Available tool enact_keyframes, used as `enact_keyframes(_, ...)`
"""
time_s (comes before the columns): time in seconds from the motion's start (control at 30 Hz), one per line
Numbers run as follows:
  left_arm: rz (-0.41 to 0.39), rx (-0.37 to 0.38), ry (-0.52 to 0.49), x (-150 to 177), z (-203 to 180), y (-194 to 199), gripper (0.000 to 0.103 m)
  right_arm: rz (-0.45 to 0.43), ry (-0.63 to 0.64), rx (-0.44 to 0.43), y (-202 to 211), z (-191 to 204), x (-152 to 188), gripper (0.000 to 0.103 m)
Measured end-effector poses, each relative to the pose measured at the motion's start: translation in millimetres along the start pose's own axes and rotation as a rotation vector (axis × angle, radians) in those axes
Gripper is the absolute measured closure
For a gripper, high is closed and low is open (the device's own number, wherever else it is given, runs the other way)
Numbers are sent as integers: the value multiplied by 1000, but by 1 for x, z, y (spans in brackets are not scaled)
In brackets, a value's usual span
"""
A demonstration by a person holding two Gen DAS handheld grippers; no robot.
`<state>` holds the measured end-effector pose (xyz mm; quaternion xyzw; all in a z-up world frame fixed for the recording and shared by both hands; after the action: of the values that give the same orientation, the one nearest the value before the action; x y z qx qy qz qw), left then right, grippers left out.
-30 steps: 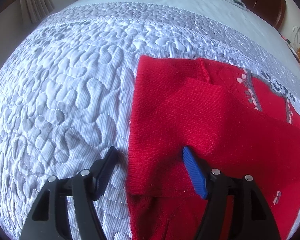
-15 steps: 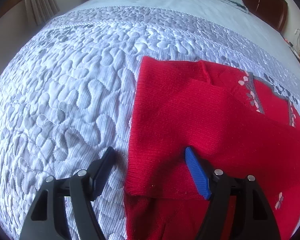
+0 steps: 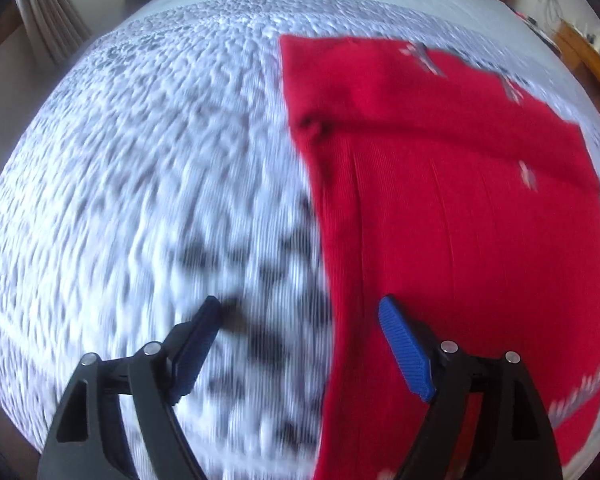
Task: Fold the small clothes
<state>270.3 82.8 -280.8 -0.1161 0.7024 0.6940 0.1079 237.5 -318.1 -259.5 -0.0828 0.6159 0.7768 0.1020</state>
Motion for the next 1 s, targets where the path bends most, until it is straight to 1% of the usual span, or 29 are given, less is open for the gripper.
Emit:
enact_keyframes(0.03,2,4,3,12,1,5,21,10,-5,-2,5,0,27,71)
enact_keyframes(0.1,1,21,8,43,3,19,21,15,-12,-1,11,-1,55,71)
enact_keyframes(0.17,-6,28,-5,63,1,30,20,33,-8,9,17,0,89,70)
enact_keyframes(0.23,14,55,-5,82,-1,36,20,42,1,16,22,2,110,70)
enact_keyframes(0.3,14,59,-10,97,-3,41,20,52,-2,15,25,2,122,70)
enact_keyframes(0.4,20,66,-8,116,-4,50,20,78,-11,11,26,2,134,70)
enact_keyframes(0.53,44,94,4,132,-11,54,20,90,10,40,25,5,146,69)
enact_keyframes(0.6,53,90,-2,140,-12,56,21,94,3,29,25,6,153,68)
enact_keyframes(0.77,75,112,-5,156,-17,60,22,96,-3,8,23,11,165,68)
enact_keyframes(0.87,80,89,-27,166,-21,63,29,101,-4,-6,23,12,172,68)
enact_keyframes(0.9,81,94,-27,169,-22,64,34,102,-3,-9,24,13,174,69)
enact_keyframes(0.93,83,99,-22,172,-23,64,39,103,-2,-10,23,14,170,70)
enact_keyframes(0.97,88,111,-14,173,-24,65,42,105,-1,-11,25,14,170,72)
enact_keyframes(1.0,89,112,-6,174,-23,66,47,106,0,-15,26,14,171,76)
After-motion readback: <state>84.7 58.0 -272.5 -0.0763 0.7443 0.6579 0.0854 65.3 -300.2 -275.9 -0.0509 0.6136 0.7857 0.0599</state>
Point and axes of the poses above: each gripper's, at about its wrist camera, not at the fingertips, and y roughly against the way its jaws point, z to its left, x to its underside, the point moved 9 cm from there along -y, roughly the way its jaws point, and after that the axes turned 2 degrees about x, right-handed, at the moved point
